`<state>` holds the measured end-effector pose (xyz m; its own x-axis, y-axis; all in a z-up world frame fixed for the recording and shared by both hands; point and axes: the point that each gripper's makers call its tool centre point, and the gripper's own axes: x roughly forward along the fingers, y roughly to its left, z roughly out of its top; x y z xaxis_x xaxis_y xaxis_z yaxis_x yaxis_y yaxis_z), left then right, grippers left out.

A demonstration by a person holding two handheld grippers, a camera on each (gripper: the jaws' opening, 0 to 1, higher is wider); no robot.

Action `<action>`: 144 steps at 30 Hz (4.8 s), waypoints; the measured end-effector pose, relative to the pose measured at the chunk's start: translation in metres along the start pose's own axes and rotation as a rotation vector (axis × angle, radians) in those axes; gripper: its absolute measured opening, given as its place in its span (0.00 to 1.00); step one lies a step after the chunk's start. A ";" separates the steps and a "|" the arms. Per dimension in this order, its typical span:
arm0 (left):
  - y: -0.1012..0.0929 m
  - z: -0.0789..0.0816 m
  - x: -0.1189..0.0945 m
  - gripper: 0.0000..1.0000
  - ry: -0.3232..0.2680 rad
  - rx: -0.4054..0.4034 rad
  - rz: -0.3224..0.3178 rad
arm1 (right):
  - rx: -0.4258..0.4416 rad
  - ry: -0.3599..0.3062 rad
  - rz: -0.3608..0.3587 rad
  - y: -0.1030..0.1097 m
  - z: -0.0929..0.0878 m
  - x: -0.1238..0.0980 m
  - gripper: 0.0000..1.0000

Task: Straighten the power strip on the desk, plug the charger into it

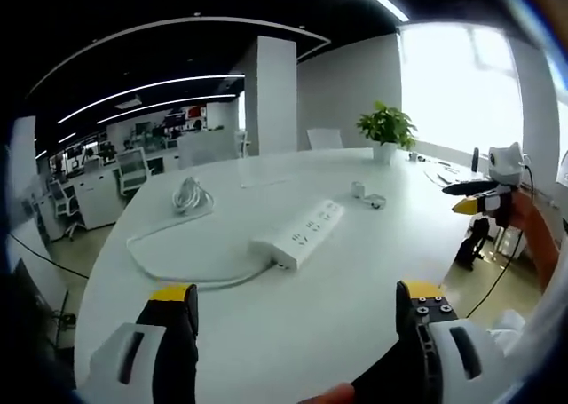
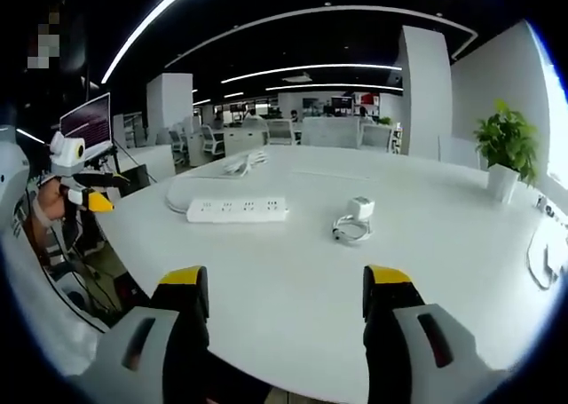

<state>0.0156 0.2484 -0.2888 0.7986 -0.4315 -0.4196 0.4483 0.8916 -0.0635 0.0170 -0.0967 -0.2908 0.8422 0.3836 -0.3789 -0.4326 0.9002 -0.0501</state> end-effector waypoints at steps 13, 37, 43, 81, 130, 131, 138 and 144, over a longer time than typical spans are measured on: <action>0.002 -0.003 -0.001 0.95 0.003 -0.004 0.004 | 0.021 0.027 -0.006 -0.002 -0.011 0.000 0.71; -0.006 -0.010 0.004 0.92 0.014 0.013 -0.029 | 0.027 -0.009 -0.027 -0.013 0.002 -0.001 0.70; -0.006 -0.008 0.005 0.88 0.005 0.010 -0.042 | 0.031 -0.007 -0.021 -0.009 0.001 0.001 0.70; -0.012 -0.006 0.043 0.85 0.028 0.040 -0.111 | 0.042 -0.029 0.034 0.008 0.002 0.012 0.70; -0.007 0.026 0.156 0.91 0.152 0.201 -0.330 | 0.094 -0.024 0.082 0.017 -0.009 0.017 0.69; -0.007 0.025 0.159 0.91 0.158 0.201 -0.332 | 0.098 -0.025 0.085 0.016 -0.009 0.017 0.69; -0.003 0.020 0.183 0.90 0.236 0.247 -0.332 | 0.110 -0.016 0.086 0.012 -0.014 0.021 0.69; -0.007 0.015 0.193 0.87 0.295 0.258 -0.358 | 0.147 -0.037 0.119 0.013 -0.013 0.022 0.69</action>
<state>0.1723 0.1564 -0.3558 0.4476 -0.6125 -0.6516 0.7862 0.6167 -0.0397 0.0259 -0.0795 -0.3117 0.8005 0.4938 -0.3397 -0.4803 0.8675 0.1292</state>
